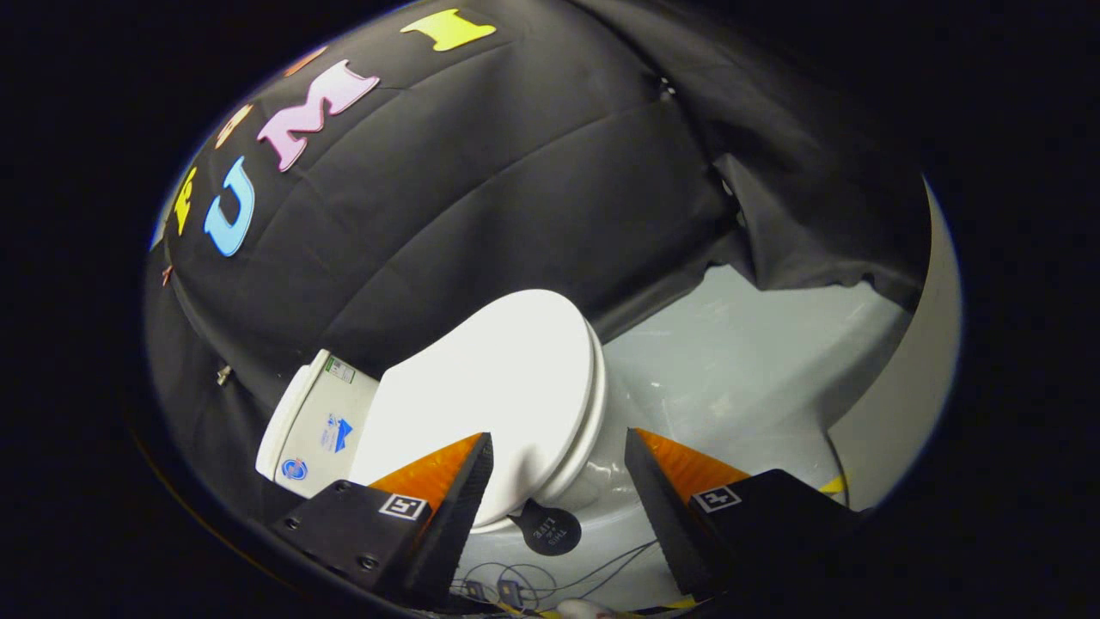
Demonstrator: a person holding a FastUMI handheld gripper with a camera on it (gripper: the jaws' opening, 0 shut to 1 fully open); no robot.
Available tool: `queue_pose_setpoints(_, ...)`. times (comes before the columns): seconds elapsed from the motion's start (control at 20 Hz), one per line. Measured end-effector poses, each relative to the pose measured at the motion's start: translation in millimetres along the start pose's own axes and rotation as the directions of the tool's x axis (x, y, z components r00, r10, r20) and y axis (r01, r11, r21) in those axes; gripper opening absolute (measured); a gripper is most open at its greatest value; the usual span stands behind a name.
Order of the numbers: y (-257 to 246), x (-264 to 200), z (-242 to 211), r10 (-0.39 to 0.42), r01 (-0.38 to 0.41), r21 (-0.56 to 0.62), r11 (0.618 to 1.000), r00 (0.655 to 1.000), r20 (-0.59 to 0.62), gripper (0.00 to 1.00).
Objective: Open the toilet lid.
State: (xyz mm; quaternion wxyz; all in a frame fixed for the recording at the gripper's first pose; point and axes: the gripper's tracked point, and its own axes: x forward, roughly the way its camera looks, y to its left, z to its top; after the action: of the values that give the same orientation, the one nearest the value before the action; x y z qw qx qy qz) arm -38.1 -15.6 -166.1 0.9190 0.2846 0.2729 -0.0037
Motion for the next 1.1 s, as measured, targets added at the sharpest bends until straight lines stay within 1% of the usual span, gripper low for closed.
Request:
queue_pose_setpoints(0.1,-2,2,-13,0.014,-0.009,0.093,0.996,0.999,-0.049,0.96)
queue_pose_setpoints(0.2,-7,4,-24,0.025,-0.008,0.18,0.984,0.995,-0.094,0.95)
queue_pose_setpoints(0.3,-10,7,-33,0.034,-0.006,0.233,0.972,0.992,-0.12,0.95)
queue_pose_setpoints(0.4,-10,8,-37,0.045,-0.01,0.254,0.967,0.99,-0.131,0.95)
queue_pose_setpoints(0.5,-10,6,-41,0.067,-0.021,0.293,0.956,0.987,-0.149,0.81)
queue_pose_setpoints(0.7,-7,6,-51,0.111,-0.037,0.377,0.926,0.978,-0.178,0.81)
queue_pose_setpoints(0.75,-3,4,-49,0.134,-0.052,0.405,0.913,0.975,-0.176,0.81)
queue_pose_setpoints(0.8,-4,3,-49,0.133,-0.05,0.419,0.907,0.976,-0.172,0.73)
queue_pose_setpoints(0.85,-4,0,-54,0.134,-0.046,0.412,0.91,0.973,-0.186,0.66)
queue_pose_setpoints(0.9,-6,-4,-62,0.133,-0.046,0.393,0.919,0.971,-0.199,0.66)
queue_pose_setpoints(1.05,-10,-10,-60,0.146,-0.059,0.385,0.921,0.968,-0.203,0.66)
queue_pose_setpoints(1.1,-17,-8,-61,0.123,-0.034,0.388,0.921,0.971,-0.206,0.56)
